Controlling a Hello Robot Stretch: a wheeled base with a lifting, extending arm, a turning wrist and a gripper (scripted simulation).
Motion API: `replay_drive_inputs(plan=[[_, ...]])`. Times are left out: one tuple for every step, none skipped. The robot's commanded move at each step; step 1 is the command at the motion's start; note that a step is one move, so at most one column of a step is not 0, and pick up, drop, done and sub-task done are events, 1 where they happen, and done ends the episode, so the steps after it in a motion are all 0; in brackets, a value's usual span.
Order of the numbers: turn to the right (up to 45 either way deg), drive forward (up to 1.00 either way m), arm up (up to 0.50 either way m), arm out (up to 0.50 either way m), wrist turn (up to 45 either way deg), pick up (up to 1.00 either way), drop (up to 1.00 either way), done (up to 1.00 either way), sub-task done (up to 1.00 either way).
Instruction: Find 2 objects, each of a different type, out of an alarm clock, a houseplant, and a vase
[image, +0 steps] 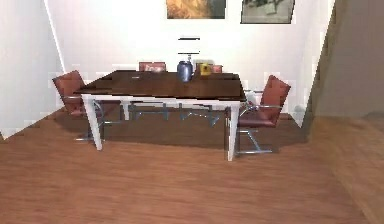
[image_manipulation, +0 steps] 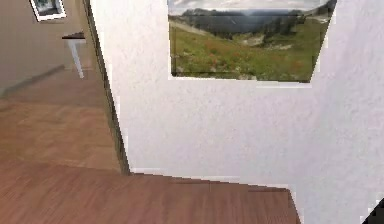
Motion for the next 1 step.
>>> replay_drive_inputs(plan=[[45.0,0.00,0.00,0.00,0.0,0.00,0.00,0.00,0.00]])
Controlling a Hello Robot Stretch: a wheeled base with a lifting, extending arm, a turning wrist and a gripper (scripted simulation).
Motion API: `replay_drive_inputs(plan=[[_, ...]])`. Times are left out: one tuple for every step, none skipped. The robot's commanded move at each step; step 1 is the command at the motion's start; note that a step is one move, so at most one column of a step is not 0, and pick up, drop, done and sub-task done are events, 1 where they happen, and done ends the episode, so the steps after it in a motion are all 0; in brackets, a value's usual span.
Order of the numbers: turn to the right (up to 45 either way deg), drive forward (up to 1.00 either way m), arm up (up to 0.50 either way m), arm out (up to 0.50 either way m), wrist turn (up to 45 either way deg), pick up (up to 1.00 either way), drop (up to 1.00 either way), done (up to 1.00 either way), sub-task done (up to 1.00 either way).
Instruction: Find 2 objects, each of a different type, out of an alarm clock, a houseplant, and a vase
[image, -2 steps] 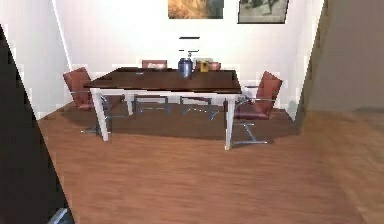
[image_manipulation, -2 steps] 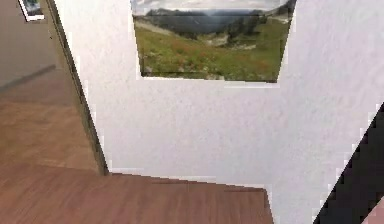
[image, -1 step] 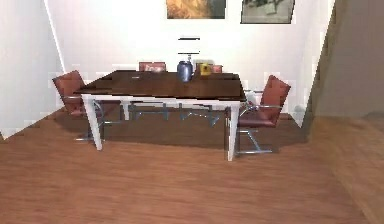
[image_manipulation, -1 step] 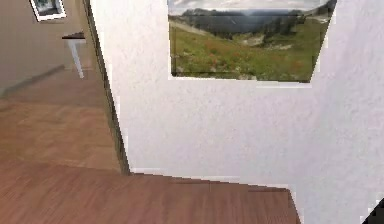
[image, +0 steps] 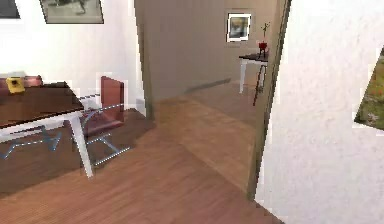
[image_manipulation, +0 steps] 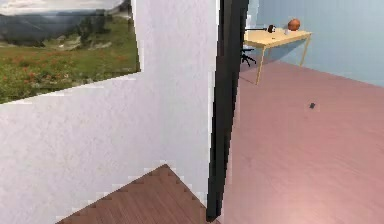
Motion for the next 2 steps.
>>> replay_drive_inputs(plan=[[27.0,0.00,0.00,0.00,0.0,0.00,0.00,0.00,0.00],[0.0,0.30,0.00,0.00,0.0,0.00,0.00,0.00,0.00]])
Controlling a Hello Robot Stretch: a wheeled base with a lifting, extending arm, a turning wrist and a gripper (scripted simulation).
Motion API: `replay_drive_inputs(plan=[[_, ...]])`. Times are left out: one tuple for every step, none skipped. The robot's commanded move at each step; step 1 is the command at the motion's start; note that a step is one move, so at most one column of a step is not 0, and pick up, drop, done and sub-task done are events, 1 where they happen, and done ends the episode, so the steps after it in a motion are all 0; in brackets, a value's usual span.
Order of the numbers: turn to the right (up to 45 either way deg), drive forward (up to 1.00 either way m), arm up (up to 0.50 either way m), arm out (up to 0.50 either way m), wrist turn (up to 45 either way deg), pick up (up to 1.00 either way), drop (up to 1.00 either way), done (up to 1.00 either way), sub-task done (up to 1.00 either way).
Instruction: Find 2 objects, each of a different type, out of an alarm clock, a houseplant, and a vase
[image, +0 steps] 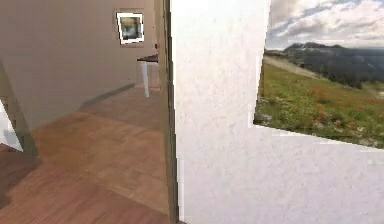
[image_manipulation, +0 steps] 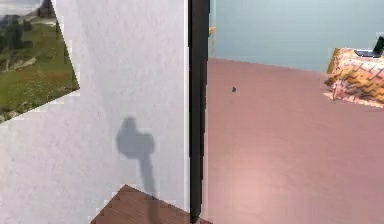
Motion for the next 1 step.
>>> replay_drive_inputs(plan=[[-45.0,0.00,0.00,0.00,0.0,0.00,0.00,0.00,0.00]])
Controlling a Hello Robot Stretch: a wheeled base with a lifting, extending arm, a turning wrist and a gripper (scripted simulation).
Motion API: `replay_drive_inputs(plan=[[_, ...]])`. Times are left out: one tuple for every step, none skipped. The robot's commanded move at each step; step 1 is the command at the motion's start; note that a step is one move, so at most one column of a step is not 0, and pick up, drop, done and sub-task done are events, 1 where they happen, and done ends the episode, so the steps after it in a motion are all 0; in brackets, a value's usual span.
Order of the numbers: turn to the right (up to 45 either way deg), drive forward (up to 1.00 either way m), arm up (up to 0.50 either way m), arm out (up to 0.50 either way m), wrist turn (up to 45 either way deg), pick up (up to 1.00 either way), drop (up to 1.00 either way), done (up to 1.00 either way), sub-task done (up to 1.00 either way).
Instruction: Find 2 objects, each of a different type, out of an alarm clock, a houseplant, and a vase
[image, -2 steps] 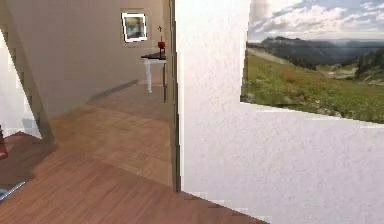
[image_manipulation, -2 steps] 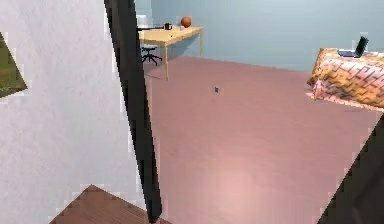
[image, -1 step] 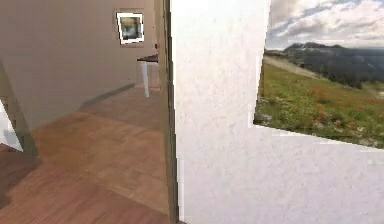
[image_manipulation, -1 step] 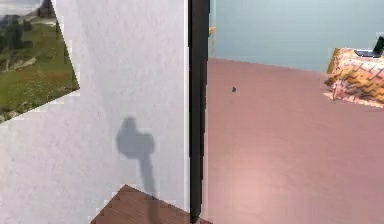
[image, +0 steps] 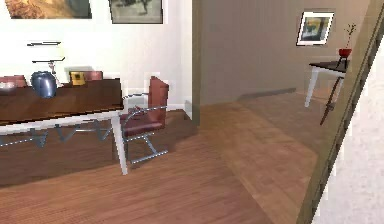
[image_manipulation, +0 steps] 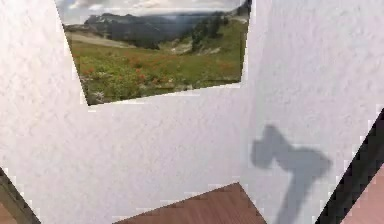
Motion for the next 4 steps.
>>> replay_drive_inputs(plan=[[-39.0,0.00,0.00,0.00,0.0,0.00,0.00,0.00,0.00],[0.0,0.70,0.00,0.00,0.0,0.00,0.00,0.00,0.00],[-45.0,0.00,0.00,0.00,0.0,0.00,0.00,0.00,0.00],[-21.0,0.00,0.00,0.00,0.0,0.00,0.00,0.00,0.00]])
